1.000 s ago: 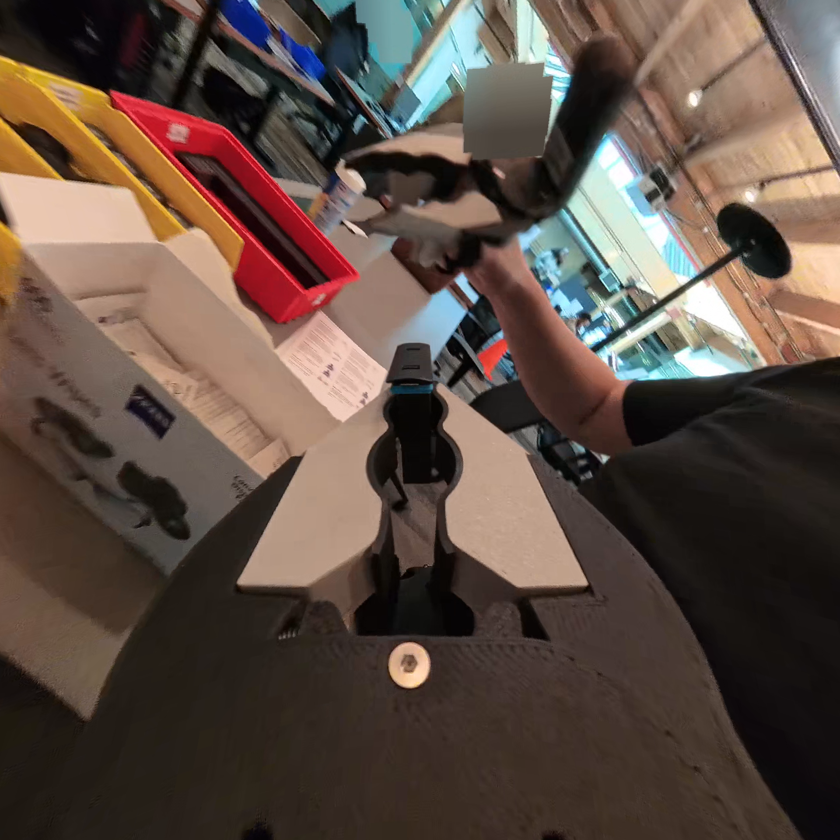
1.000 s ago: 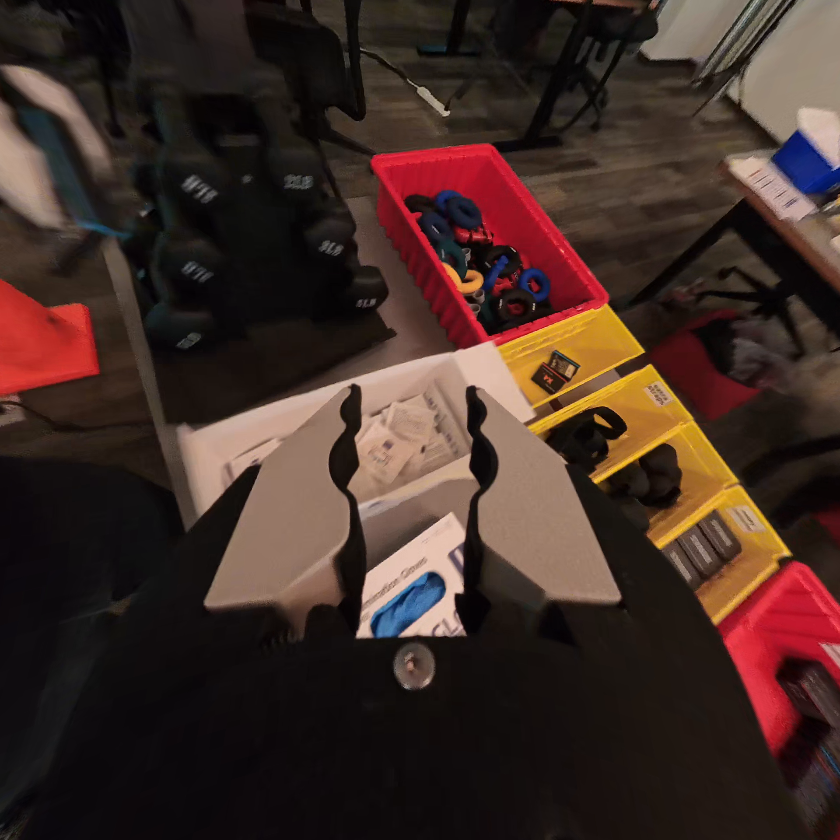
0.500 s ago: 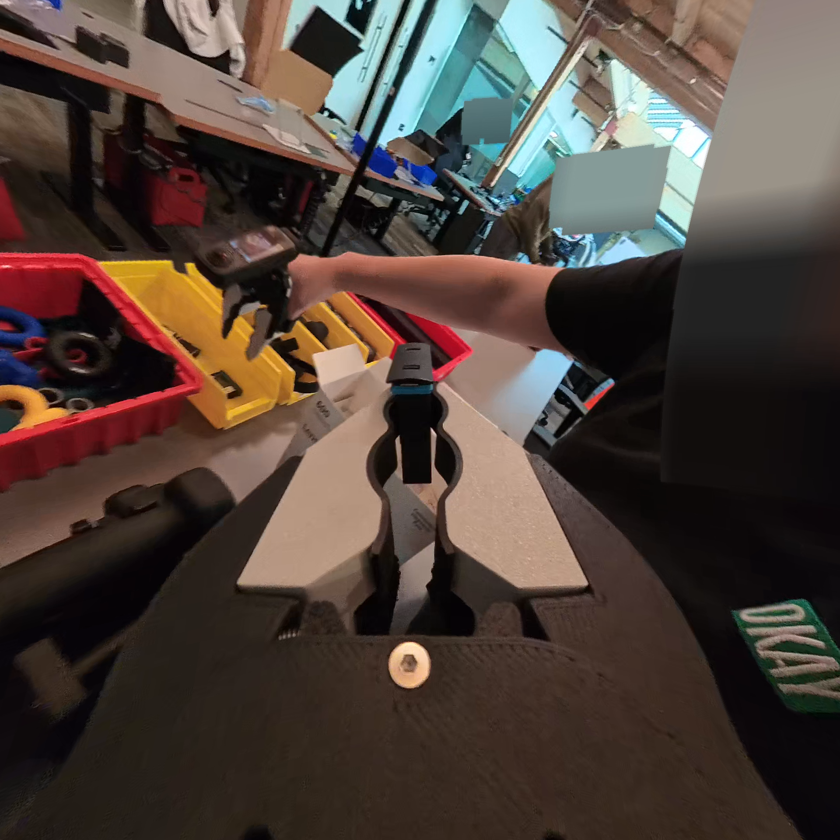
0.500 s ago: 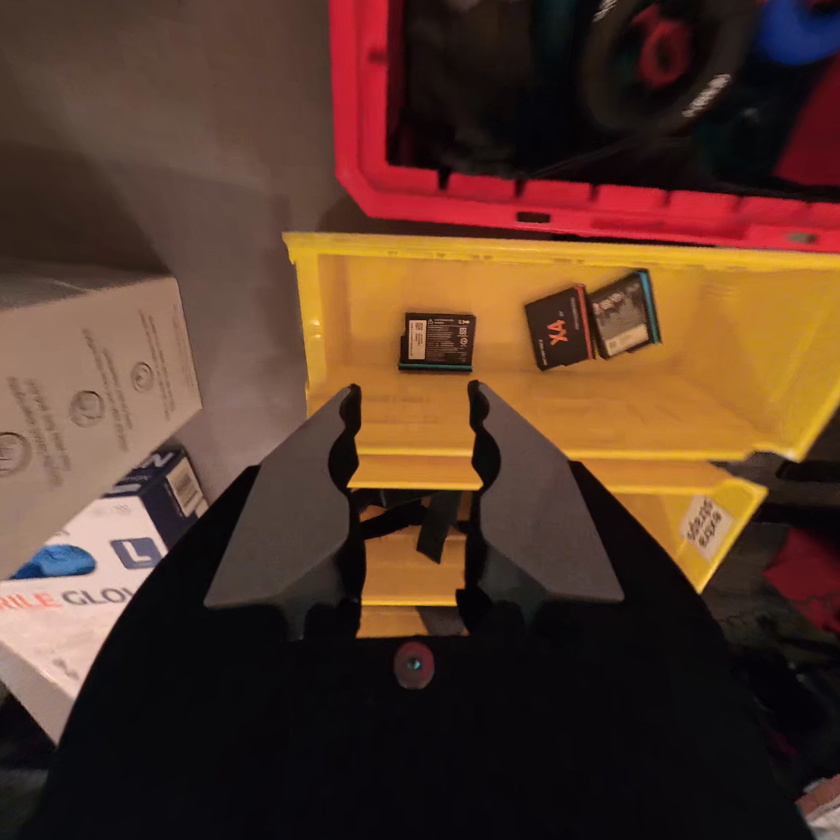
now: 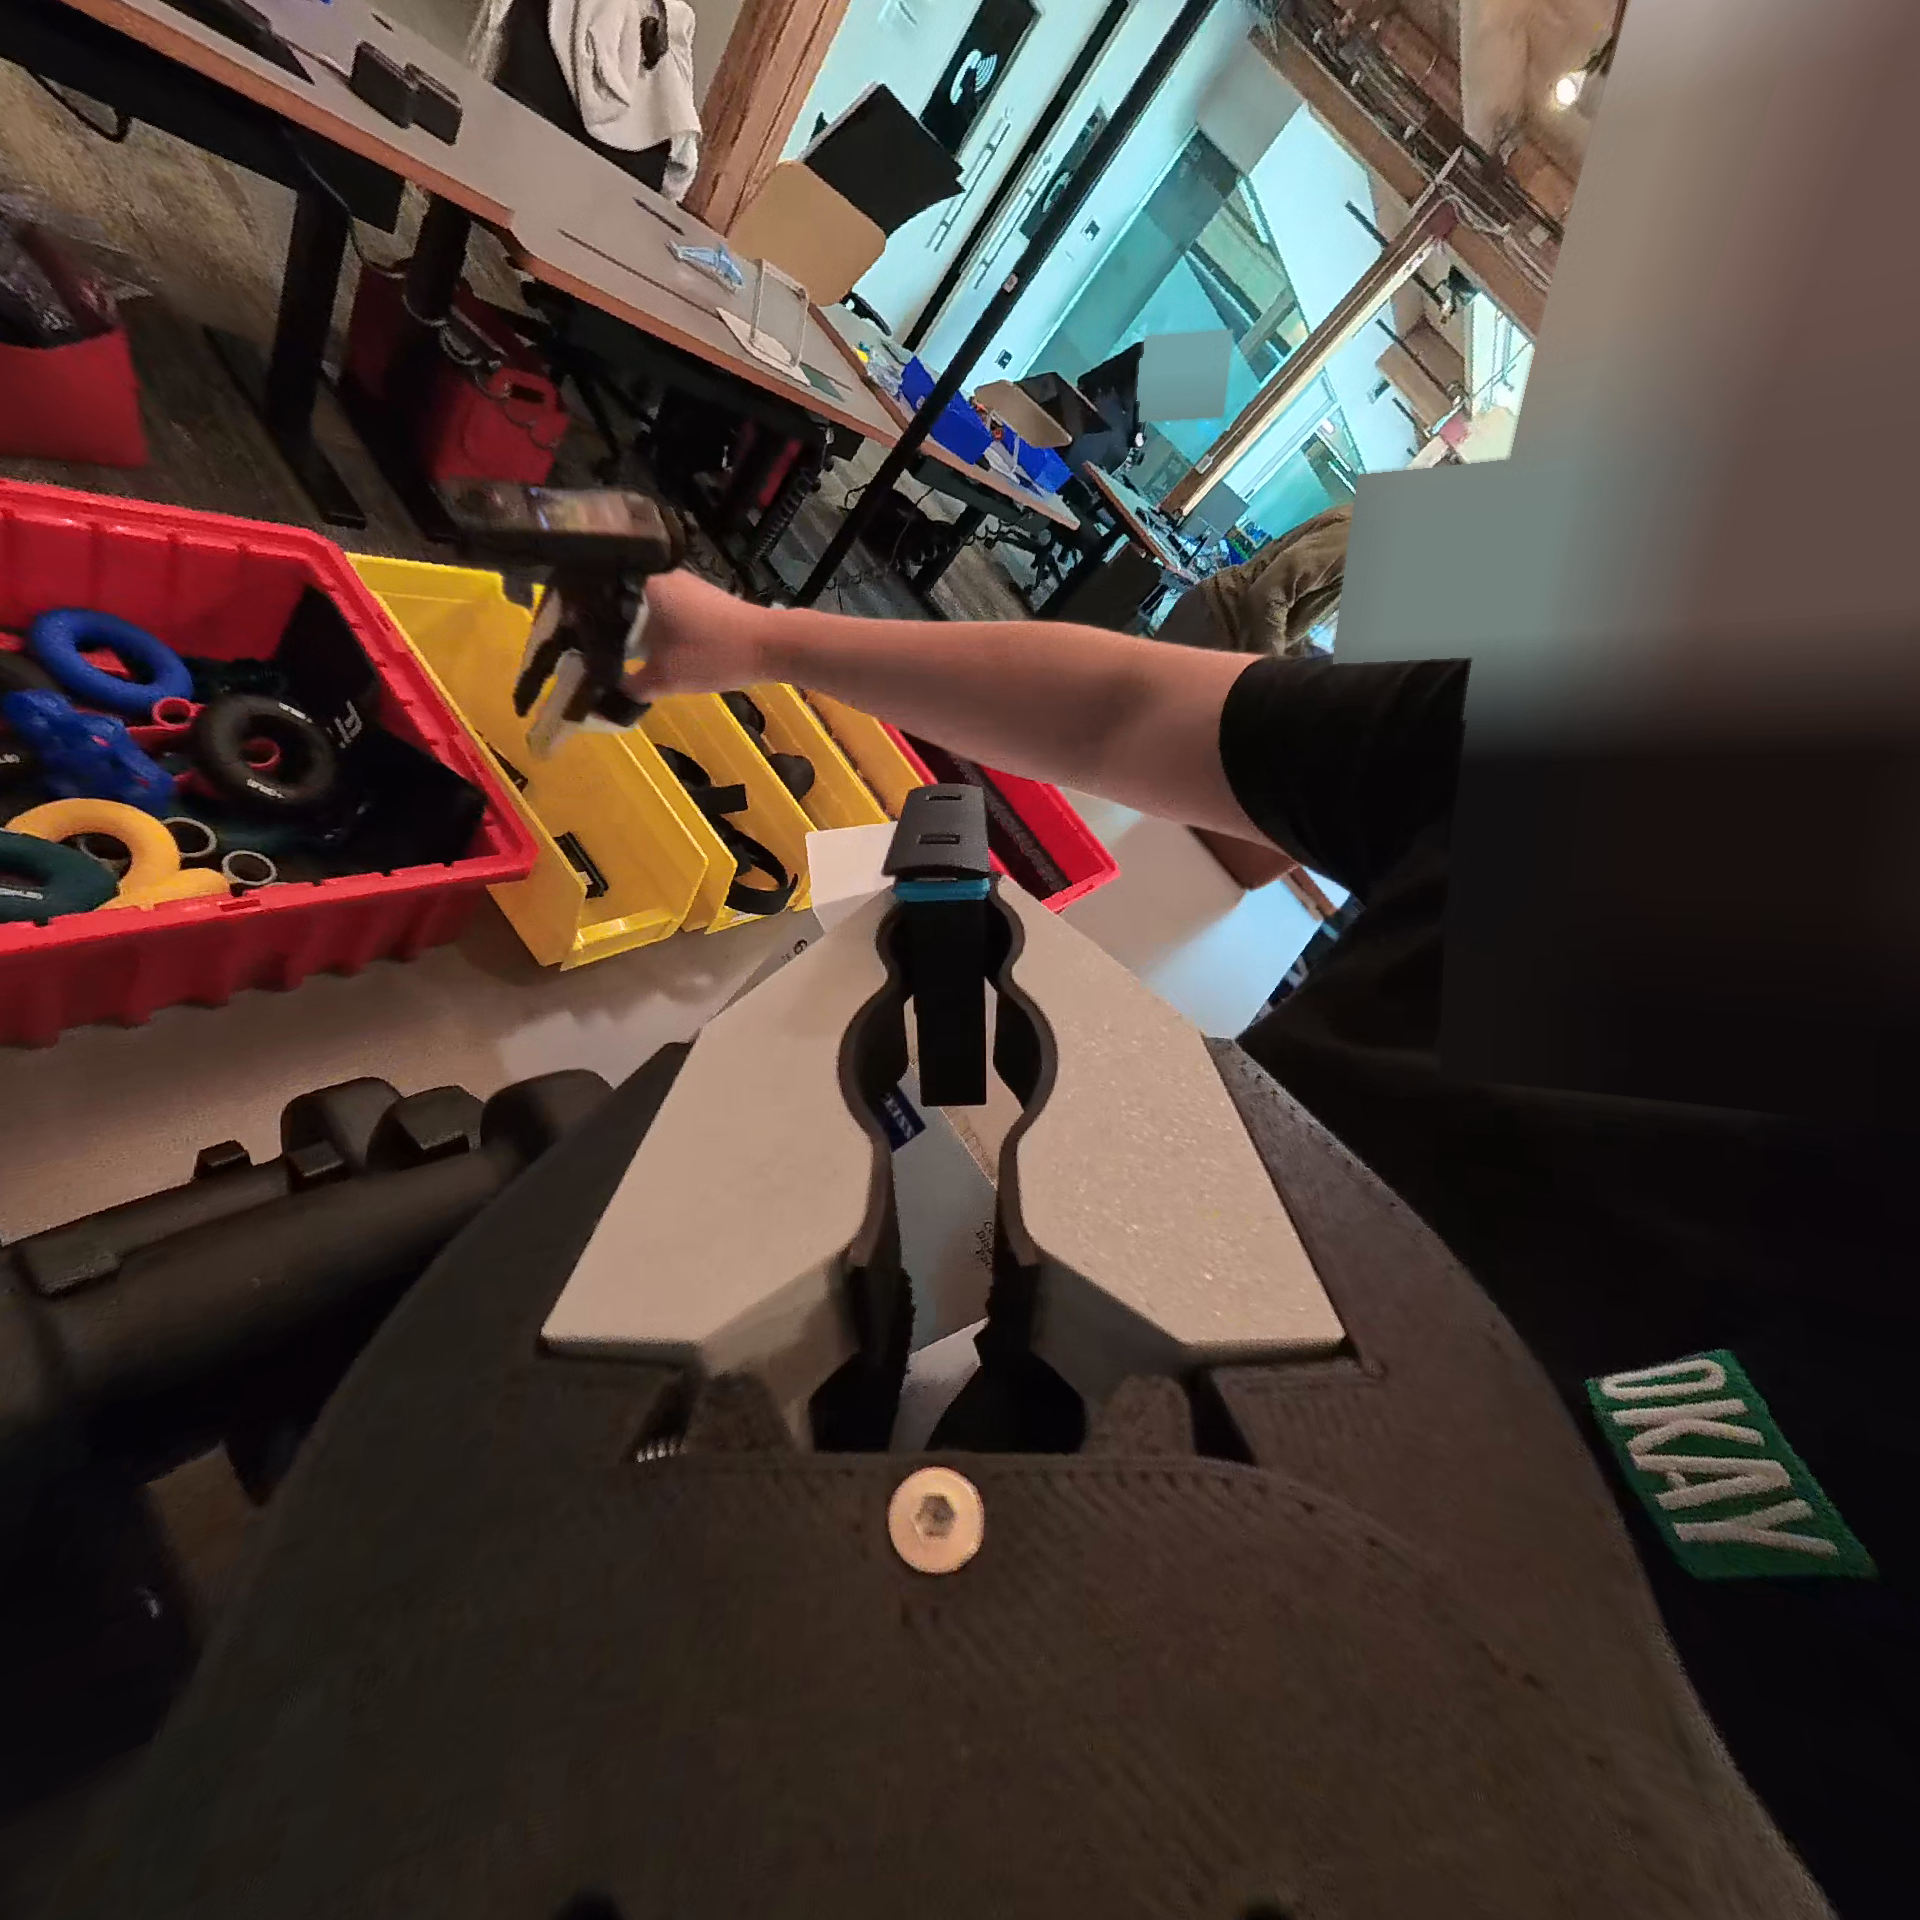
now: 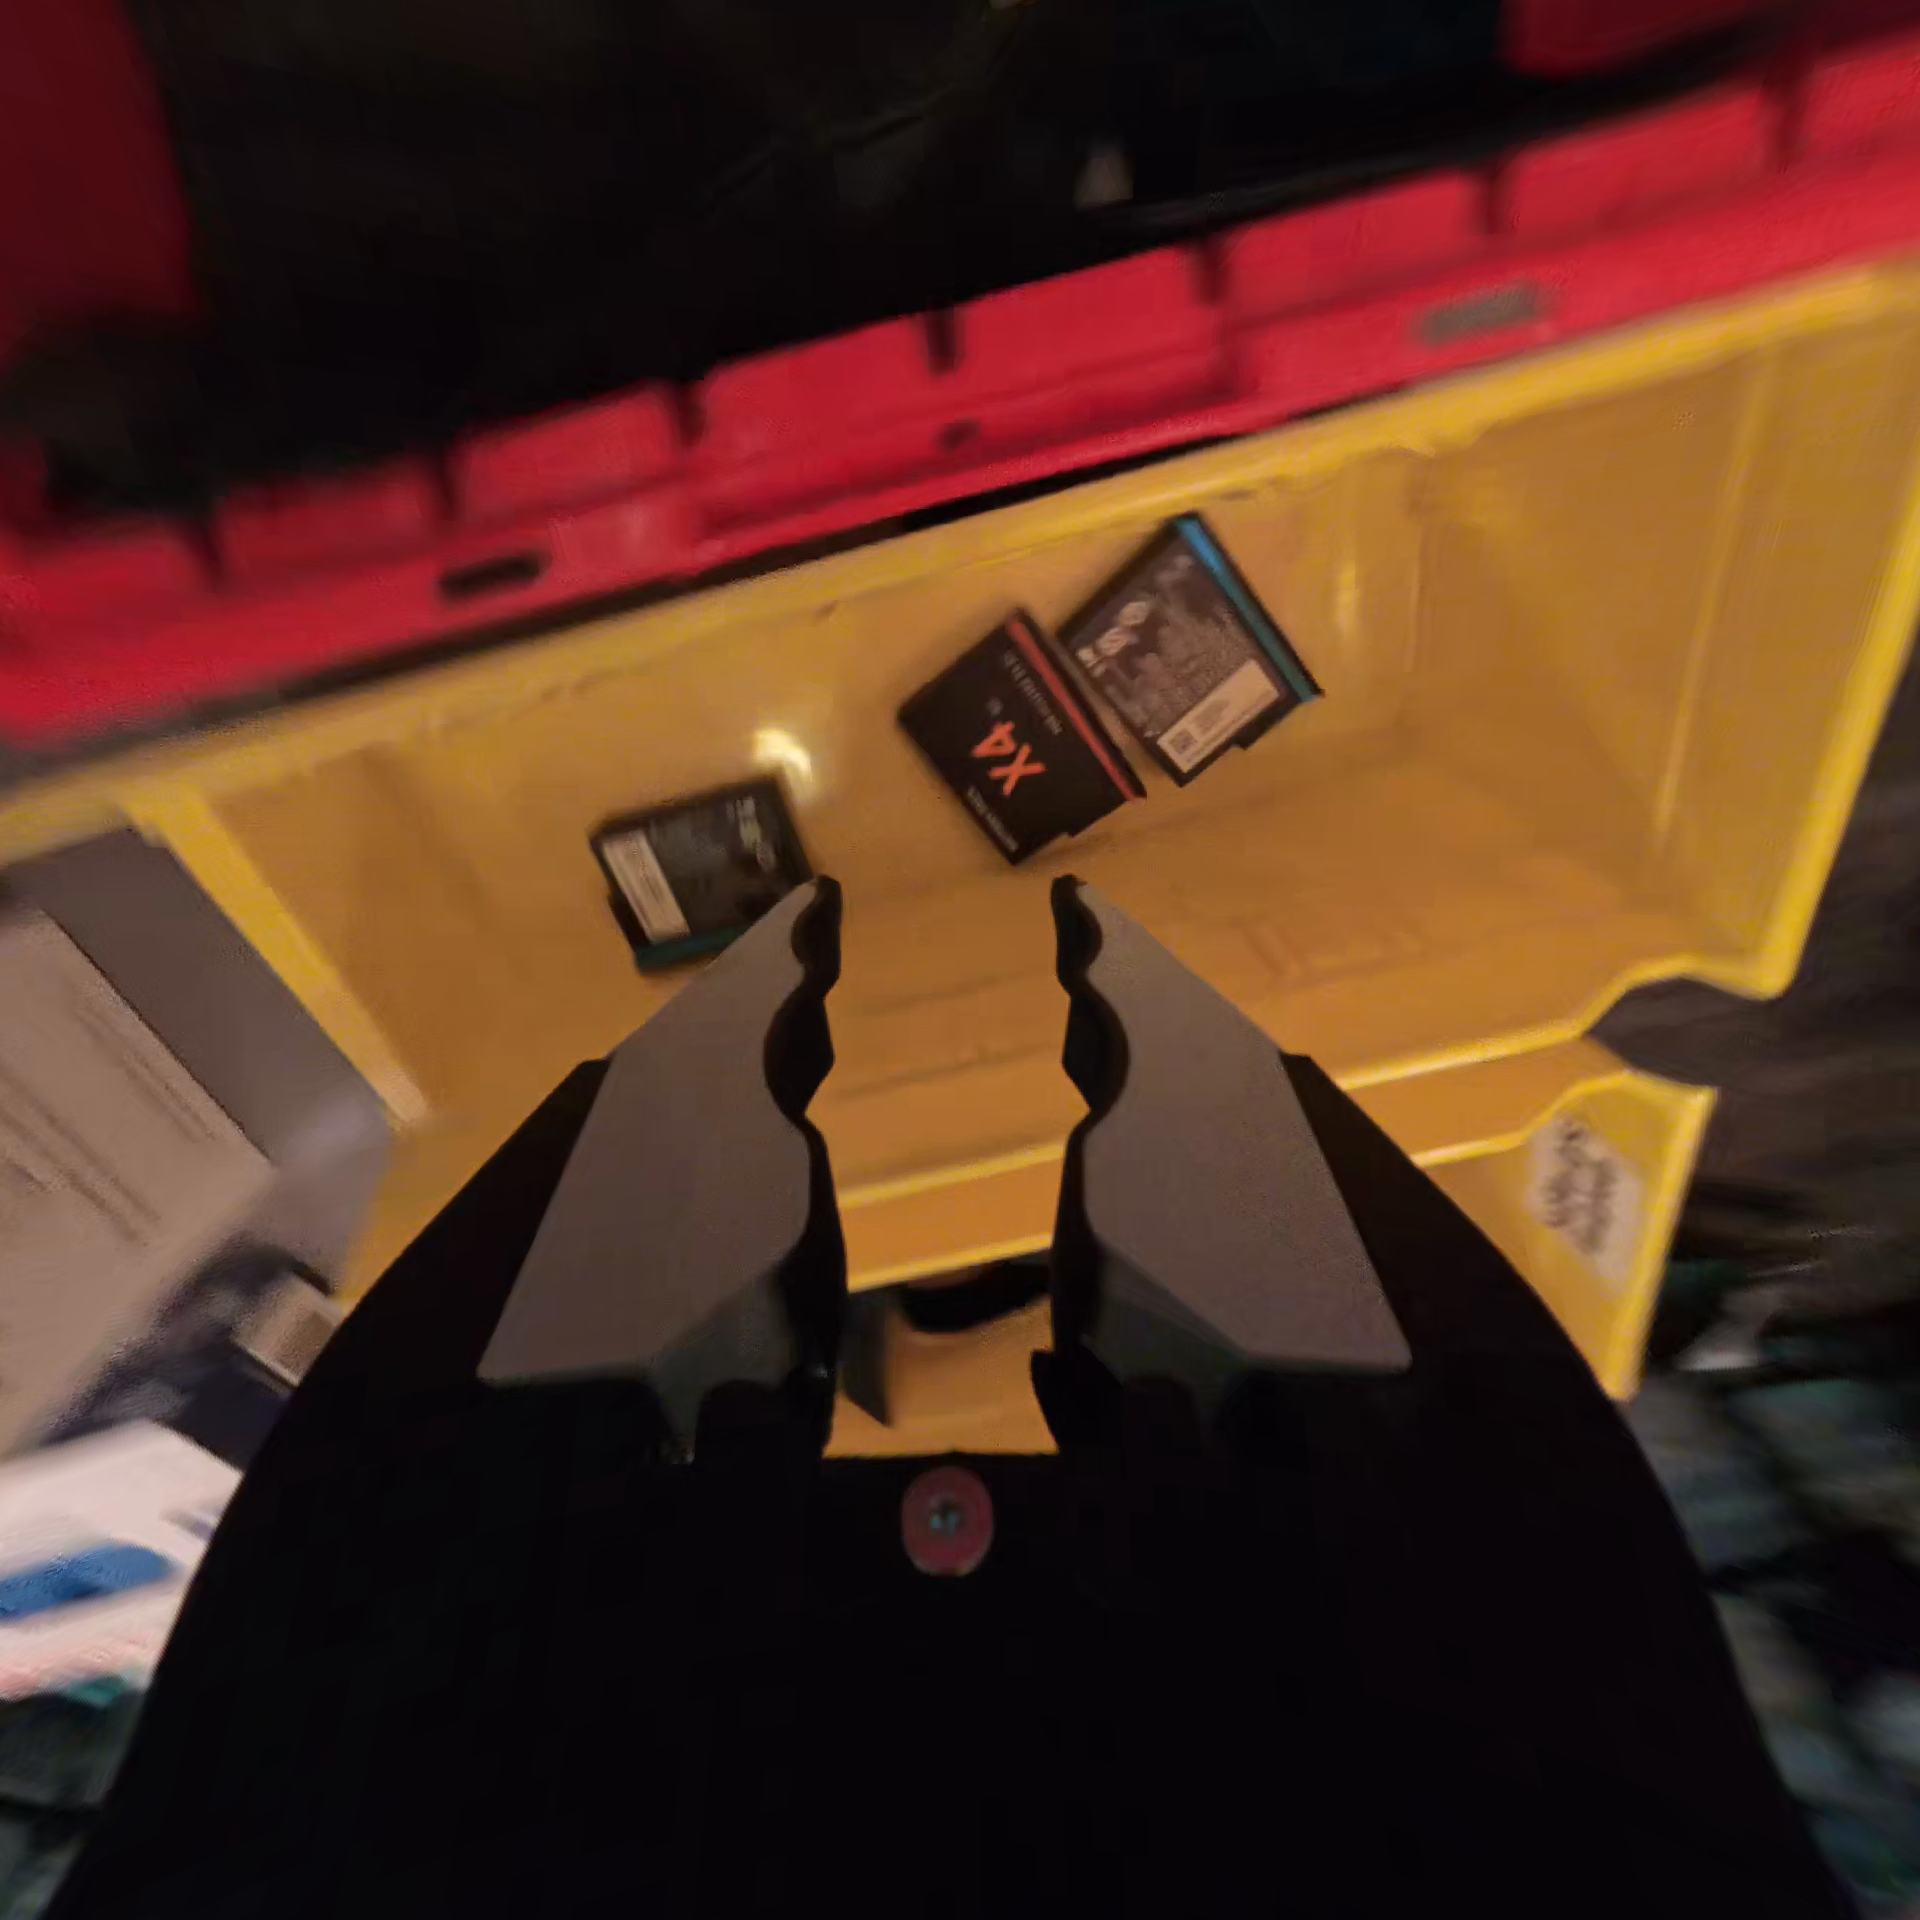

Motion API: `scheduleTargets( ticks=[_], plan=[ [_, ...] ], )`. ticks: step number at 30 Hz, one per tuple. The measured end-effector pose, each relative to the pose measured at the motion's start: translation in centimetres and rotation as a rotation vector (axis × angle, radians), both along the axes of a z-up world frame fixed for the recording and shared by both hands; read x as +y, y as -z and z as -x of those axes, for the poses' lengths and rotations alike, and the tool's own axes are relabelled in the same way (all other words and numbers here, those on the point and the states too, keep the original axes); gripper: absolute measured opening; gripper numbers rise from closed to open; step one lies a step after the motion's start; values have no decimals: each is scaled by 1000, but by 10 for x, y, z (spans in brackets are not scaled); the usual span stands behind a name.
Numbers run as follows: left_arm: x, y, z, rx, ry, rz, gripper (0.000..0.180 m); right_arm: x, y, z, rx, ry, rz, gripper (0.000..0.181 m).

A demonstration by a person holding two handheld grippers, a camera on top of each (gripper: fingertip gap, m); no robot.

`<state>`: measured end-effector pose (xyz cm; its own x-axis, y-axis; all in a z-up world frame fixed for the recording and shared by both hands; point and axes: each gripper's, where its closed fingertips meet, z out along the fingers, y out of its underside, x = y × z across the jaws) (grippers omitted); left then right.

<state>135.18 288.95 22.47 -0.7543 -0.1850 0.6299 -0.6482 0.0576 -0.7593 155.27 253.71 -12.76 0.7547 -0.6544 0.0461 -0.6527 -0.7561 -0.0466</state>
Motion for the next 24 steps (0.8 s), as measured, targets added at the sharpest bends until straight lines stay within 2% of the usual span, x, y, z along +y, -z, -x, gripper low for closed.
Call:
scheduleTargets(
  ticks=[1, 4, 7, 8, 13, 19, 24],
  plan=[
    [-1, 0, -1, -2, 5, -3, 8, -3, -1, -9, -13, 112, -21, 38],
    [-4, 0, -5, -6, 24, -11, 8, -8, 0, -28, -39, 154, -38, 40],
    [-6, 5, -6, -4, 50, -33, 8, -1, 10, -24, 112, 243, -143, 40],
    [-7, 7, -6, 1, 58, -39, 8, -5, 15, -26, 126, 294, -121, 40],
    [-9, 13, -13, 25, 91, -49, 8, -3, 23, -44, 48, 415, -147, 33],
    [-22, 17, -28, 44, 155, -43, 8, 5, 20, -43, 6, 676, -231, 25],
    [-34, 15, -36, 25, 204, -51, 8, 7, 33, -28, -14, 770, -156, 21]
  ],
)
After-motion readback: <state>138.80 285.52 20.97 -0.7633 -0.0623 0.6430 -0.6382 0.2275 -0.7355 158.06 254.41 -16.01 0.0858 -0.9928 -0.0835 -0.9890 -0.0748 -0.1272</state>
